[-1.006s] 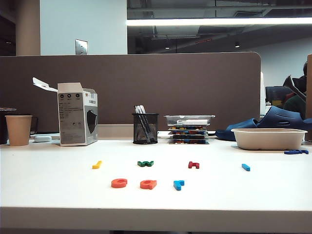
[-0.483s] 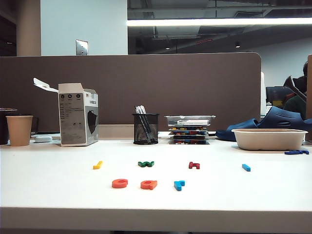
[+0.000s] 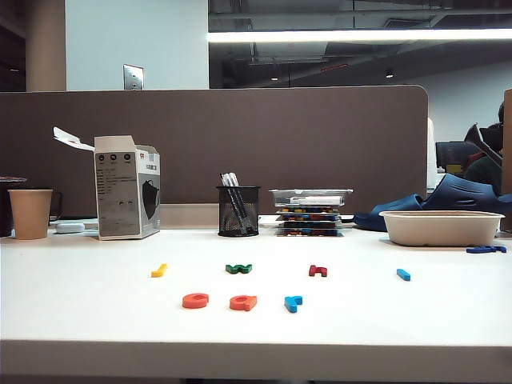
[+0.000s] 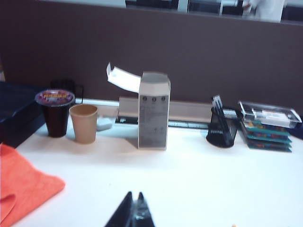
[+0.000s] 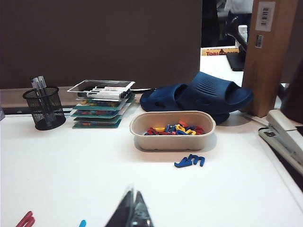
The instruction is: Select the appropriate letters from the row of letter magnets placed on the table to arrange into the word "car".
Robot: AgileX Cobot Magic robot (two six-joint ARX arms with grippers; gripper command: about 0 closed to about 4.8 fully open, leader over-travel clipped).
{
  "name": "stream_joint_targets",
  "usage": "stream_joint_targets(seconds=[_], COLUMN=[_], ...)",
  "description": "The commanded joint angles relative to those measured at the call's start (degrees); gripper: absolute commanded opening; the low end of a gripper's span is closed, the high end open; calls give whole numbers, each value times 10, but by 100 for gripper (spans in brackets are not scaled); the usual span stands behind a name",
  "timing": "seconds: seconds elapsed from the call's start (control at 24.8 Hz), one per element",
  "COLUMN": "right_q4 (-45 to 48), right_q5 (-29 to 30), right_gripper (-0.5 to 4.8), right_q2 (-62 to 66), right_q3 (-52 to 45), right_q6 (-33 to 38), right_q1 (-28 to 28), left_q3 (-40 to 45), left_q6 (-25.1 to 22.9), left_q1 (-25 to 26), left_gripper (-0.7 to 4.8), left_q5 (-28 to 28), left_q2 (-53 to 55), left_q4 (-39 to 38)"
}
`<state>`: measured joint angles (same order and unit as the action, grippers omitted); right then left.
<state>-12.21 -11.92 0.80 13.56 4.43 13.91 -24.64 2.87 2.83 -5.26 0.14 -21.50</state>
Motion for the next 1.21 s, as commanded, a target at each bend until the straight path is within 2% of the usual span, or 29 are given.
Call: stream_joint_targets(seconds=[0.04,0.32,0.6,0.72,0.85,1.01,1.21], right_q4=[59,135,141,141,138,138,133], right_q5=[3,3,2,1,1,1,1], right_gripper=[-6,-6,-6,-6,-5,-5,-5], right_q2=[-9,-9,-9,-9,-9,-9,-9], right_q3=[-36,-118,-136,-136,-136,-136,-136], right_q6=[0,0,-2,-7,-6,-6,-6], right_q1=[0,0,0,0,0,0,0], left_q3=[48,180,224,238,242,242,242], left_q6=[4,9,6,3,-23,-5,-7], left_q1=[1,1,1,1,1,1,1], left_gripper=[-6,-6,-6,-6,-6,-6,-6], left_q5=[0,-1,0,1,1,-1,-1], left_q2=[0,0,0,0,0,0,0], left_q4=[105,226,276,281,268,267,267])
